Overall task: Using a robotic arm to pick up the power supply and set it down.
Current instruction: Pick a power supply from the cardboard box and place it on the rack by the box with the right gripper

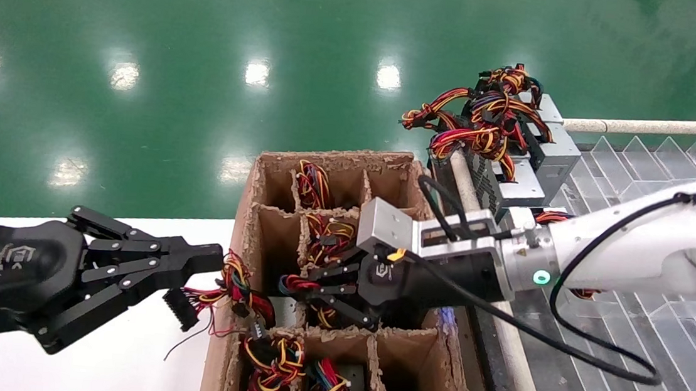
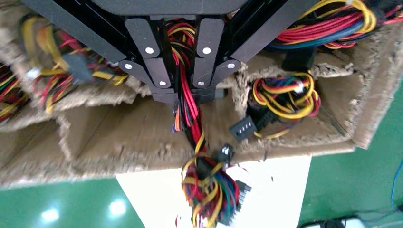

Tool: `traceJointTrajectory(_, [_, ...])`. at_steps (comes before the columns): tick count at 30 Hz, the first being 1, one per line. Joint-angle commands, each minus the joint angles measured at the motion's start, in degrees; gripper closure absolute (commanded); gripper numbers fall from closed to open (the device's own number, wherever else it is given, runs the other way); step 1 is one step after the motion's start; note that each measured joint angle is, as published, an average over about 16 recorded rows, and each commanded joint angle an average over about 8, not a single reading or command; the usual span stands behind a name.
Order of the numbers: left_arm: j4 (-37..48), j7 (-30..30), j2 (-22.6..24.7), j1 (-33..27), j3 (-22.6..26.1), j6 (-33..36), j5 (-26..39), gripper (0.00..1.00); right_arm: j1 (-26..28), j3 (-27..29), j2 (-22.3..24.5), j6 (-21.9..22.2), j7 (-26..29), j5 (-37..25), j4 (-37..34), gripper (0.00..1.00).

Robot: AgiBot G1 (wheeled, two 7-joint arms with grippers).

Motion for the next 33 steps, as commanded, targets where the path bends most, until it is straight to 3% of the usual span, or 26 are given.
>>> traceJointTrajectory(1, [0.0, 0.0, 0.0, 0.0, 0.0, 0.0, 0.0, 1.0, 0.8, 0.0, 0.0, -0.6, 0.0, 0.0, 0.4, 1.0])
traceJointTrajectory(10, [0.0, 0.0, 0.0, 0.0, 0.0, 0.0, 0.0, 1.0, 7.7, -5.0, 1.5, -2.4, 2.6, -0.1, 9.5, 1.0])
traceJointTrajectory(21, [0.0, 0.0, 0.0, 0.0, 0.0, 0.0, 0.0, 1.0, 23.0, -16.7, 9.4, -2.7, 6.3, 9.3, 27.7, 1.0])
traceJointTrajectory(28, [0.0, 0.0, 0.0, 0.0, 0.0, 0.0, 0.0, 1.0, 34.0, -25.0, 13.0, -2.3, 4.7, 9.4, 32.2, 1.0])
traceJointTrajectory(33, [0.0, 0.0, 0.0, 0.0, 0.0, 0.0, 0.0, 1.0, 40.3, -29.7, 14.4, -2.2, -0.2, 8.8, 32.6, 1.0])
